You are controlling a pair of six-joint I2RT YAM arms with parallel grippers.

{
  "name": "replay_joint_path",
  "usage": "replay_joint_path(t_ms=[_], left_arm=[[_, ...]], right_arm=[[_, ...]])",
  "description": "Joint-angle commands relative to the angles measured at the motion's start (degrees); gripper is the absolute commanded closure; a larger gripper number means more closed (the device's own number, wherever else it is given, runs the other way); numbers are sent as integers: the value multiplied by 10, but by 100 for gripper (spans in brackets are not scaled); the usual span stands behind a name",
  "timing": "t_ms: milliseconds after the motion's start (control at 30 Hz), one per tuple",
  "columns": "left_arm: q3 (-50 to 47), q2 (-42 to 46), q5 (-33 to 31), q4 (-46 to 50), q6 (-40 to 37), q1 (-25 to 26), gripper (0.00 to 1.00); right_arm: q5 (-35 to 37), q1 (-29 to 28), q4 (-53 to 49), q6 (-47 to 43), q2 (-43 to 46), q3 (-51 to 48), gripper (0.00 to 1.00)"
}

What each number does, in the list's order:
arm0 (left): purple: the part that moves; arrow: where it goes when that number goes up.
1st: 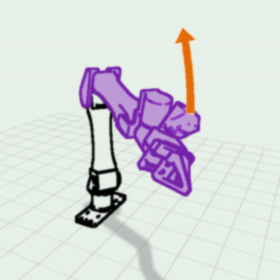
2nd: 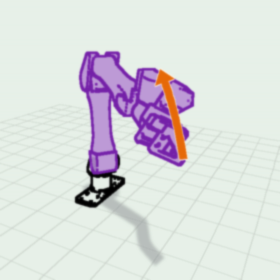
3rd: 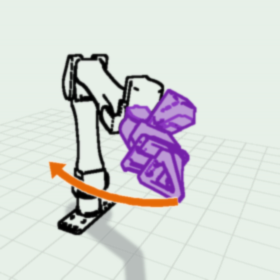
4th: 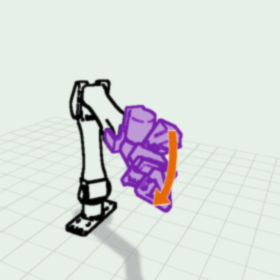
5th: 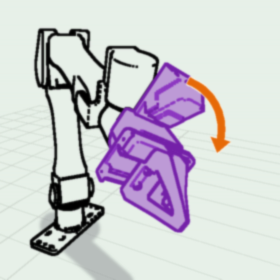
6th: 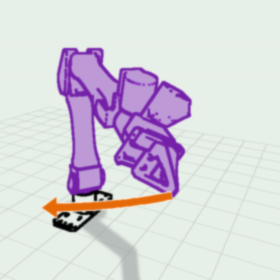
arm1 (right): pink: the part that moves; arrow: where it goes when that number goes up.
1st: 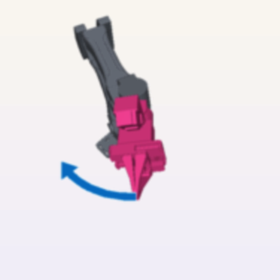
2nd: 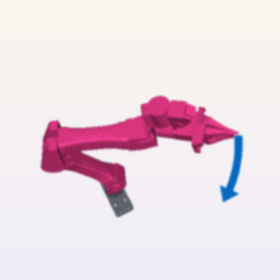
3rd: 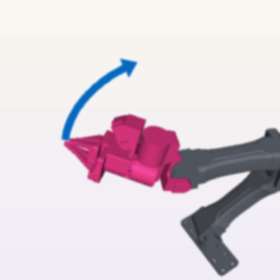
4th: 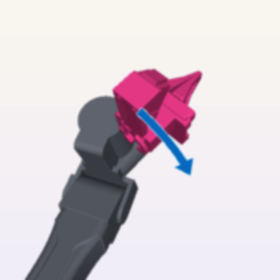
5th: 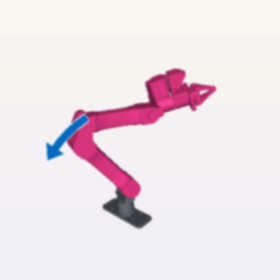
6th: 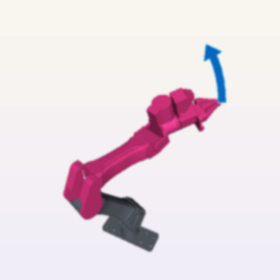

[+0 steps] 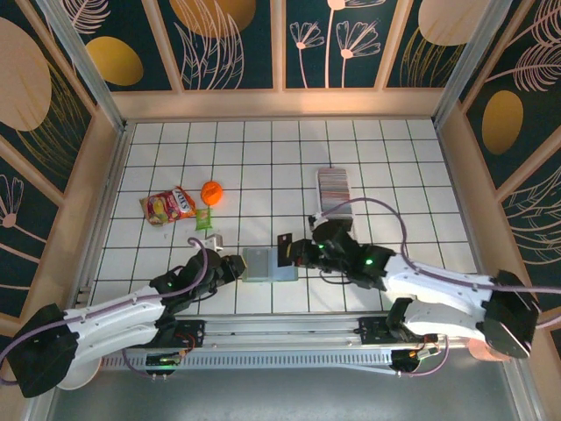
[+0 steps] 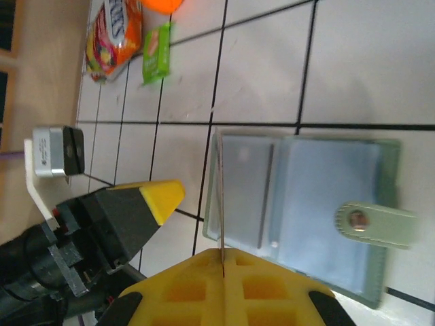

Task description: Put the credit cards into the card holder

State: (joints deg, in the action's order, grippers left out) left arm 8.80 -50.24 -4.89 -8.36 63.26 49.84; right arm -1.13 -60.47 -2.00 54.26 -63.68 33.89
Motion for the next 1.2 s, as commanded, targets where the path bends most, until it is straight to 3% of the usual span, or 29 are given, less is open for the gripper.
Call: replay_joint_path(t_ms=[0, 200, 667, 1167], left_arm=[[7, -9, 10, -15, 0, 1, 80], [5, -22, 24, -22, -2, 2, 80], [14, -52, 35, -31, -23, 2, 74], [18, -65, 27, -22, -31, 1, 72]], right_arm=[[23, -26, 92, 51, -56, 7, 100], [51, -36, 78, 56, -121, 21, 100], [90, -33, 88, 74, -141, -3, 100], [56, -18, 148, 68, -175, -21, 100]])
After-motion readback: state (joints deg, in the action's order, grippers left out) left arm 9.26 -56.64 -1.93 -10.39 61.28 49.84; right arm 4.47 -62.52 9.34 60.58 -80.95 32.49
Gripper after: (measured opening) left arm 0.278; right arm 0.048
